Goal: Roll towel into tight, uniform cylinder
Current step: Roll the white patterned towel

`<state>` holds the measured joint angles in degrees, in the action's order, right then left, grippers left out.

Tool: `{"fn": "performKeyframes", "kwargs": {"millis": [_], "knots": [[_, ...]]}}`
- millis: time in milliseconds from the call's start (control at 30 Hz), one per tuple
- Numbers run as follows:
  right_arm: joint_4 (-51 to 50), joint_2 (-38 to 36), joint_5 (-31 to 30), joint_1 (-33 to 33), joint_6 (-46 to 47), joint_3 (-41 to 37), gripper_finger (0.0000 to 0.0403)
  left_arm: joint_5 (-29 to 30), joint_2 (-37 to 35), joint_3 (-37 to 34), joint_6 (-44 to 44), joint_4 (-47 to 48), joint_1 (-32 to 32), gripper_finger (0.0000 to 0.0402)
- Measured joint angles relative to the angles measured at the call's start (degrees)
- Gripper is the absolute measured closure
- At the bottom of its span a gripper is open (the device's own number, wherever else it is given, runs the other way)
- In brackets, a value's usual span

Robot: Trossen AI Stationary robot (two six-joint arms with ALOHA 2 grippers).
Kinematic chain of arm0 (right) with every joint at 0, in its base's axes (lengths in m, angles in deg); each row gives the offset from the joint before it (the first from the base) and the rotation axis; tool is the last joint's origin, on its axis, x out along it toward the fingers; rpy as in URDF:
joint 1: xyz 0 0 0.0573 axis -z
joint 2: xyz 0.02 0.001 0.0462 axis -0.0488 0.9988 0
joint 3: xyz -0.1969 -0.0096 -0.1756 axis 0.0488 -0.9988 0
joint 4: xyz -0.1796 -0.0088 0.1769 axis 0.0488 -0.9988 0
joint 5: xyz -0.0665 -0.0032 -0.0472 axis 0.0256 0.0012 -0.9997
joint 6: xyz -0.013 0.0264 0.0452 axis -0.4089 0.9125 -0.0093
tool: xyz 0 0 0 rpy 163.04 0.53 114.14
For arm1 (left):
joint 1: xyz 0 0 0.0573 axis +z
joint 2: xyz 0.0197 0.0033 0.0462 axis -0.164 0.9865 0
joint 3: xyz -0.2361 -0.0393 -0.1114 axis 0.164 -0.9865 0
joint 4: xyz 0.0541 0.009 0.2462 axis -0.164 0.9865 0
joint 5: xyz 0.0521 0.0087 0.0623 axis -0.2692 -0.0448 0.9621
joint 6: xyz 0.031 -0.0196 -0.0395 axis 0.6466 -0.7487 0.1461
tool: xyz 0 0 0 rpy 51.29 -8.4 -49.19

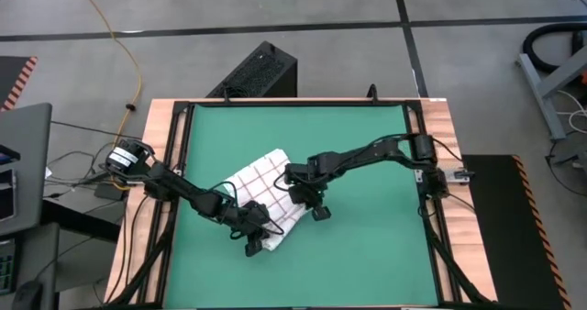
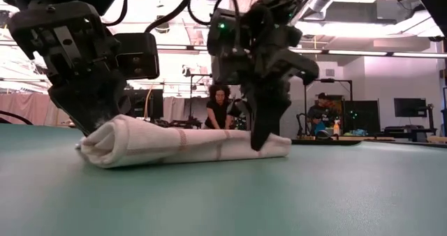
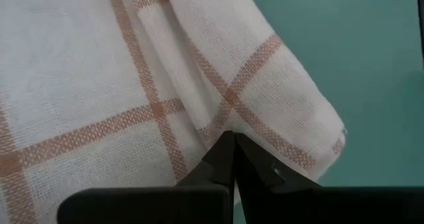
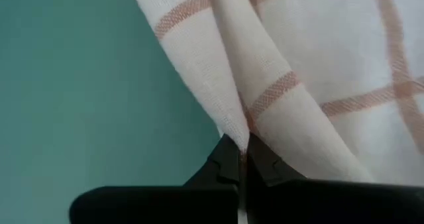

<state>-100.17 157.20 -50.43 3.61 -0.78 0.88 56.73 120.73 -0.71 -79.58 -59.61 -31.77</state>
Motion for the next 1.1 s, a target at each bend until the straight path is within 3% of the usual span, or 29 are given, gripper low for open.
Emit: {"fn": "performKeyframes", "kwargs": {"millis": [300, 667, 967, 1100], "knots": [[-6.22, -0.94, 0.02, 0.62, 0.02, 7.6, 0.0391, -1.4, 0.0, 0.02, -0.25, 0.07, 0.47, 0.0401], [-3.9, 2.57, 4.65, 3.89, 4.83, 7.33, 0.0392, -3.86, -0.01, 0.02, 0.98, -0.75, 1.27, 0.0401], [-2.73, 2.07, 5.94, 5.23, 7.35, 7.35, 0.0392, -6.65, -0.02, 0.02, 1.14, -0.74, 2.44, 0.0401], [0.74, 3.44, 5.3, 6.3, 12.64, 7.39, 0.0392, -8.6, -0.02, 0.02, 1.62, -0.69, 3.5, 0.0401]]}}
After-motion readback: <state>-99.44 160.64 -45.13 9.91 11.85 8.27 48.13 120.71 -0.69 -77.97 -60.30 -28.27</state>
